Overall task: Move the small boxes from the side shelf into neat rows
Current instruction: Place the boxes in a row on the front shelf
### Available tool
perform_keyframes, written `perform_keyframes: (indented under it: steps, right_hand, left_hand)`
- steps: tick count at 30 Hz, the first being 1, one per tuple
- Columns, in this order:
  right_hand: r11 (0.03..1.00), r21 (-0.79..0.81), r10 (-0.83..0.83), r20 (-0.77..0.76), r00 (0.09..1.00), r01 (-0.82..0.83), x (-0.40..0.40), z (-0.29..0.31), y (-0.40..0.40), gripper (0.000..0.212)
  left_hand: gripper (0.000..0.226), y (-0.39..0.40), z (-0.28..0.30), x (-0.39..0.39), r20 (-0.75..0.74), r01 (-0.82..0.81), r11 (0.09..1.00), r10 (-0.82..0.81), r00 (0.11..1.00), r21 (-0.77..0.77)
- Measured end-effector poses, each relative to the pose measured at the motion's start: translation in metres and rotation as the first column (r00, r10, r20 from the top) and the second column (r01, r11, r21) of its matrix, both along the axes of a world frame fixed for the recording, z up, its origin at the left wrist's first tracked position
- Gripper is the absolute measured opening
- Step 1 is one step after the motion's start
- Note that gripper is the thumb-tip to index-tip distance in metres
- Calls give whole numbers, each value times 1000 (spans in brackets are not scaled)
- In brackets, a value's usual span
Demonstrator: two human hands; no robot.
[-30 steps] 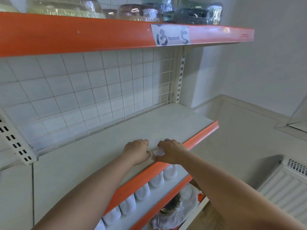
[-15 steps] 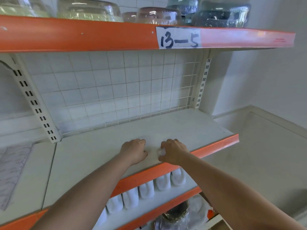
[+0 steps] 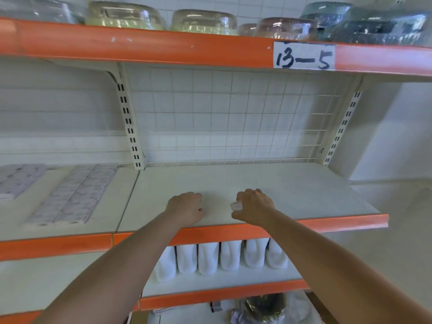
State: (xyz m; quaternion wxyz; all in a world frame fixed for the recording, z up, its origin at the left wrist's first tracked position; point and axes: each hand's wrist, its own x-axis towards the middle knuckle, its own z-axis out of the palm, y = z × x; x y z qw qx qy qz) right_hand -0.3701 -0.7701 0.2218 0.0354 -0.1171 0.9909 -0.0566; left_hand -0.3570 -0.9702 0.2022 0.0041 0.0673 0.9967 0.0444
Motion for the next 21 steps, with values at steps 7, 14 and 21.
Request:
perform_keyframes:
  steps: [7,14,21]
  right_hand:
    - [998,6,69,-18,997,-69,7,7,-44,47]
    - [997,16,79,-18,997,-79,15,12,-100,47]
    - [998,-4,57,-22,998,-57,30,14,-177,46]
  left_hand:
    - [29,-41,7,22,9,-75,997,75,997,9]
    - [32,-102,13,36,5,-89,996,89,996,-5]
    - [31,-179,17,48,5,-55,998,55,998,-1]
